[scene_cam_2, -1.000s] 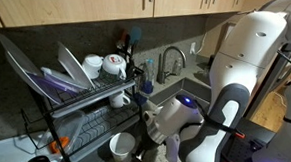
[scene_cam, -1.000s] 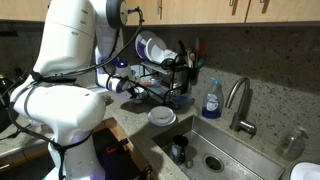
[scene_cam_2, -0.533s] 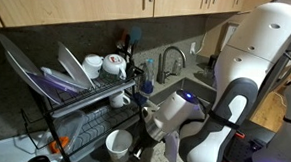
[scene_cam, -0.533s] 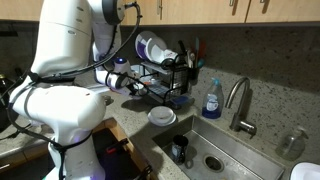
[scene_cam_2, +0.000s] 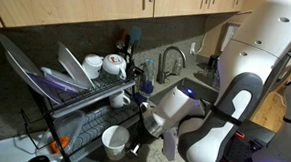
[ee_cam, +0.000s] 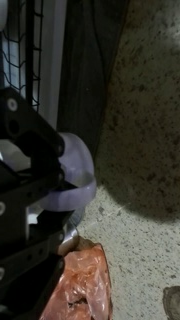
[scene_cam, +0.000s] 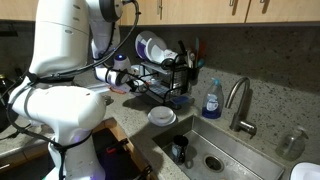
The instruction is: Pick up the white mug and put it on the bottom shelf of the dishrack
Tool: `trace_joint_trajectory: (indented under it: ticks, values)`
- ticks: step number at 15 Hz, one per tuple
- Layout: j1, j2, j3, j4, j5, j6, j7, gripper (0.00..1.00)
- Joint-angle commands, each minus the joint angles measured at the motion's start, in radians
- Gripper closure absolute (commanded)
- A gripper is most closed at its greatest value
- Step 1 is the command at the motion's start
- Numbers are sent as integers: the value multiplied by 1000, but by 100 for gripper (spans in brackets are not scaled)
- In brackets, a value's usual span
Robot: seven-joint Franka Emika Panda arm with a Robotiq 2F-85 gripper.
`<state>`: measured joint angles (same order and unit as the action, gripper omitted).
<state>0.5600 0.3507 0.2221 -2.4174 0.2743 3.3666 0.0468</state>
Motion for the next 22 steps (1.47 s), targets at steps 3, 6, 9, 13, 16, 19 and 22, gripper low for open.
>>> trace_joint_trajectory:
  ticks: [3, 6, 9, 13, 16, 19, 22]
  values:
    - [6, -40, -14, 29, 24, -14, 16, 97]
    - [-6, -27, -14, 64, 32, -10, 22, 97]
    - [-17, -11, -15, 107, 44, -11, 24, 97]
    - [-4, 36, -52, 177, 77, -13, 25, 97]
    - [4, 81, -77, 234, 100, -20, 23, 97]
    - [12, 123, -91, 288, 113, -16, 22, 97]
    - [30, 159, -111, 335, 130, 0, 24, 97]
